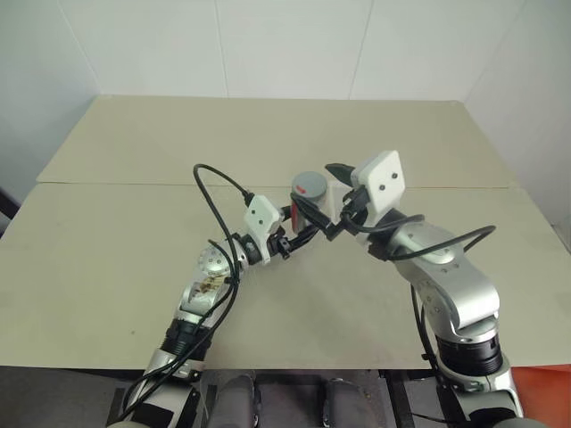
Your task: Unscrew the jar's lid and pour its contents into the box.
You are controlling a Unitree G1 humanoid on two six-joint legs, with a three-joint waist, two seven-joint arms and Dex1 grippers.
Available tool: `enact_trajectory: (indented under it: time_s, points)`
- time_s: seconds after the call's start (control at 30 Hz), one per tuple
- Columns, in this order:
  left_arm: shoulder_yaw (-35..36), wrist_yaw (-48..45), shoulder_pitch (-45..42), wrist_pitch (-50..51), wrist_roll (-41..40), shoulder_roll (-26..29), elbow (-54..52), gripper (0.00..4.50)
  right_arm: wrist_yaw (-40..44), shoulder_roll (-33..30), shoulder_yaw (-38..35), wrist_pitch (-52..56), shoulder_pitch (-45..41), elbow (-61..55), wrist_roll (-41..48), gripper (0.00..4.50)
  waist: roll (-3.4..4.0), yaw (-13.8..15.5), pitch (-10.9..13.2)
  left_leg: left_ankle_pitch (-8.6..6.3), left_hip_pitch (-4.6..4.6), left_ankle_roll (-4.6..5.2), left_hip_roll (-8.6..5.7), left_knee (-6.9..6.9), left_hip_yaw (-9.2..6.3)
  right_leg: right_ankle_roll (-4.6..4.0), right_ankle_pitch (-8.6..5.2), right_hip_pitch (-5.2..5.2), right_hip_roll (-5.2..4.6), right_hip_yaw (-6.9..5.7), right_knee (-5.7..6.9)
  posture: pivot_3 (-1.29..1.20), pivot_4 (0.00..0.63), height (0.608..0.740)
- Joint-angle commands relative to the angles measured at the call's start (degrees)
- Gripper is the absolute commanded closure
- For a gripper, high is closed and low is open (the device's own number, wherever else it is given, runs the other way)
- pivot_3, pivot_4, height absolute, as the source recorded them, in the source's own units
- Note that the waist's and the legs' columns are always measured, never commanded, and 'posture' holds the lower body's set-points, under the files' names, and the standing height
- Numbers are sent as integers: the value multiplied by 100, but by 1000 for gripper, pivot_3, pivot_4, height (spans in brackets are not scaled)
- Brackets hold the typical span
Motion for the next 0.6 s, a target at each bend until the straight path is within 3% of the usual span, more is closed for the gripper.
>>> enact_trajectory:
  time_s: [0.03, 0.47, 0.6]
  points:
    - [40, -51, 19, -160, -123, -28, -311, 2007, 87, -17, -87, -225, -76, -132, 38, 574, 0, -1, 0, 0, 0, 0, 0, 0, 0, 0, 0, -1, 0, 0, 0, 0, 150, 740]
    - [6, -85, 33, -178, -98, 24, -266, 2007, 130, -12, -57, -301, -65, -102, -70, 574, 0, 0, 0, 0, 0, 0, 0, 0, 0, 0, 0, -2, 0, 2, 0, 0, 150, 740]
    - [3, -100, 21, -190, -85, 43, -223, 2007, 130, 2, -68, -313, -64, -92, -69, 1453, 0, -1, 0, 0, 0, 0, 0, 0, 1, 0, 0, -3, 0, 2, 0, 0, 150, 740]
